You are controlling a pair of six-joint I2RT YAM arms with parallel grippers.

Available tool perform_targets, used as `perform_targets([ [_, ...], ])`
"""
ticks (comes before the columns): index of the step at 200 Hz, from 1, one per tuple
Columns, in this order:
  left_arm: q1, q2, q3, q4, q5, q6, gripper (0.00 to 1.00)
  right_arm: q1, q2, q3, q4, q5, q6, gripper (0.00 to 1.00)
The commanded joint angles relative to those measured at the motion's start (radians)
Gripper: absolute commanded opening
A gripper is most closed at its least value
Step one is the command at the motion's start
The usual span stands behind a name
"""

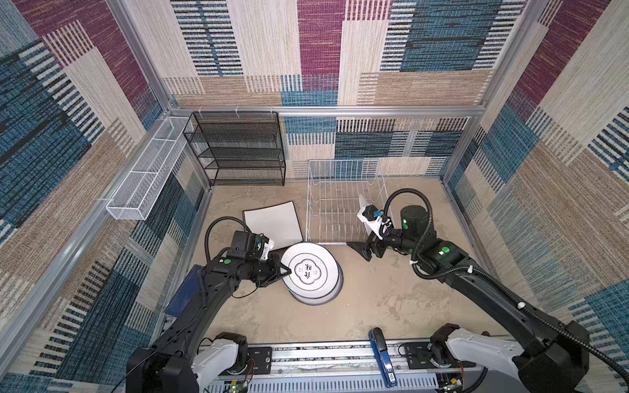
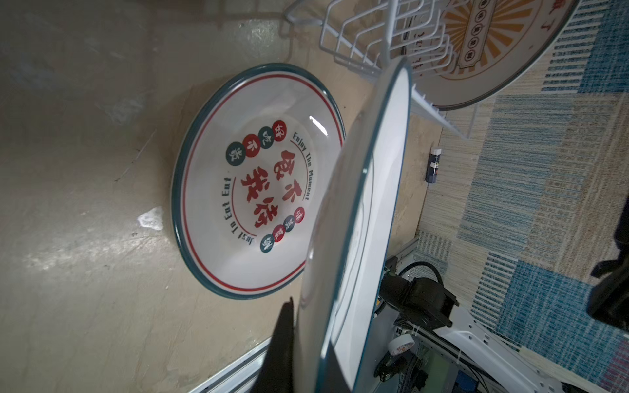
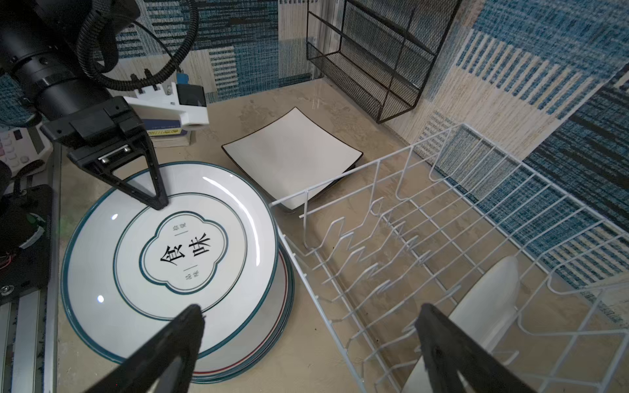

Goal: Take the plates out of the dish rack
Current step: 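Lower the emblem plate onto the floor stack with the left gripper while the right withdraws, then open the left gripper and lift it off the stacked plates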

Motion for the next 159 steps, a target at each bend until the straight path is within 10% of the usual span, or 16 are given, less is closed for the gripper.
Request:
perform_targets([
  [1, 0.0, 0.006, -0.018, 0.048, 0.012, 0.012, 0.0, 0.005, 0.001, -0.001, 0.002, 0.016, -0.01, 0.99],
  [159, -0.041, 0.199, -0.144, 0.379, 0.036, -0.106, 0.0, 0.024, 0.035, 0.032, 0.029, 0.074, 0.031, 0.99],
])
